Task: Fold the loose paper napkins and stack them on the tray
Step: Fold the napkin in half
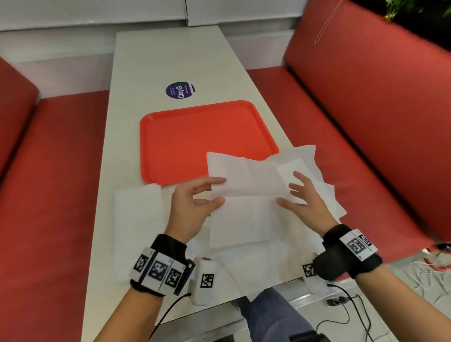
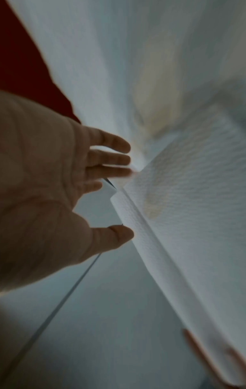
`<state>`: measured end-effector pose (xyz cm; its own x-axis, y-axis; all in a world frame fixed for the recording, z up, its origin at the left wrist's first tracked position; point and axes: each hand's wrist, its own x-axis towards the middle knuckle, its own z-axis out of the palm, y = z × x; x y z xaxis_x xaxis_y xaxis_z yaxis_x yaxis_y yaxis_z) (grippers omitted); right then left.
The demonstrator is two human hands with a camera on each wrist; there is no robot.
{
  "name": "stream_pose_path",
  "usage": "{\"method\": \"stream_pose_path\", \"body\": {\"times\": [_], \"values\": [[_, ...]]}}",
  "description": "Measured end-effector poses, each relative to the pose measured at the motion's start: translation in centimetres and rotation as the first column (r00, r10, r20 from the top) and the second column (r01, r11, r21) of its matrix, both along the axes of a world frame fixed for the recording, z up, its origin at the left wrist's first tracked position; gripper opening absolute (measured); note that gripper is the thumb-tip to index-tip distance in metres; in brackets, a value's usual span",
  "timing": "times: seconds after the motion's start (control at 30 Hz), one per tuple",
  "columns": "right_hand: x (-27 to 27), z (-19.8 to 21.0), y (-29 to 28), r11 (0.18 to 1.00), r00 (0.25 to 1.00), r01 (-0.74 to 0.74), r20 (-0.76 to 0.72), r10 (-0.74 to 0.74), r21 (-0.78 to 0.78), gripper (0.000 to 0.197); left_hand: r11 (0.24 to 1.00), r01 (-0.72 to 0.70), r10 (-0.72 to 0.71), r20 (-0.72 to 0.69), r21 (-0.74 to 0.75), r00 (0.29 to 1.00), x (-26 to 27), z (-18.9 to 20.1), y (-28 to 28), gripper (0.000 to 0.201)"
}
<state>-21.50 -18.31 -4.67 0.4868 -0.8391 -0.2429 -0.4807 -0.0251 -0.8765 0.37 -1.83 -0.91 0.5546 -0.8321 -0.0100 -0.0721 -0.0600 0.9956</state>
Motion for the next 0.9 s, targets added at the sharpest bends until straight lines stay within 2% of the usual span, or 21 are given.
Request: {"method": "stream_pose_path", "body": {"times": [0.1, 0.17, 0.2, 0.27, 0.4, 0.5, 0.6, 0.77, 0.9], "values": [[1.6, 1.0, 0.1, 0.982, 0.992, -0.057, 0.124, 0.035, 0.181, 0.061, 0.997, -0.073, 0.072, -0.120, -0.011, 0.990, 1.2, 0.7, 2.2, 0.045], [2.5, 1.6, 0.6, 0.963, 0.975, -0.143, 0.199, 0.098, 0.230, 0.039, 0.994, -0.108, 0.108, -0.164, 0.011, 0.981, 2.1, 0.5, 3.6, 0.046], [2.9, 1.8, 1.0, 0.957, 0.964, -0.173, 0.237, 0.117, 0.233, 0.035, 0.992, -0.121, 0.122, -0.185, 0.019, 0.975, 2.6, 0.4, 4.3, 0.047], [3.8, 2.3, 1.6, 0.954, 0.950, -0.203, 0.281, 0.138, 0.220, 0.038, 0.988, -0.148, 0.152, -0.223, 0.034, 0.963, 3.4, 0.1, 5.5, 0.052], [5.7, 3.8, 2.8, 0.962, 0.928, -0.216, 0.340, 0.150, 0.165, 0.024, 0.976, -0.215, 0.212, -0.282, 0.022, 0.936, 4.7, 0.4, 7.5, 0.056], [7.3, 5.3, 3.9, 0.960, 0.890, -0.259, 0.414, 0.192, 0.112, 0.026, 0.962, -0.271, 0.247, -0.352, -0.021, 0.903, 5.3, 1.2, 8.6, 0.058], [8.5, 6.7, 4.8, 0.936, 0.848, -0.346, 0.449, 0.281, 0.067, 0.033, 0.954, -0.295, 0.263, -0.309, -0.060, 0.914, 5.6, 2.1, 9.5, 0.058], [9.1, 7.5, 6.1, 0.904, 0.823, -0.423, 0.442, 0.358, 0.056, 0.031, 0.927, -0.366, 0.332, -0.271, -0.082, 0.903, 5.4, 2.5, 10.9, 0.056], [9.0, 6.5, 6.5, 0.923, 0.813, -0.386, 0.476, 0.335, 0.010, 0.028, 0.929, -0.362, 0.328, -0.268, -0.084, 0.906, 5.2, 2.3, 12.1, 0.054]]}}
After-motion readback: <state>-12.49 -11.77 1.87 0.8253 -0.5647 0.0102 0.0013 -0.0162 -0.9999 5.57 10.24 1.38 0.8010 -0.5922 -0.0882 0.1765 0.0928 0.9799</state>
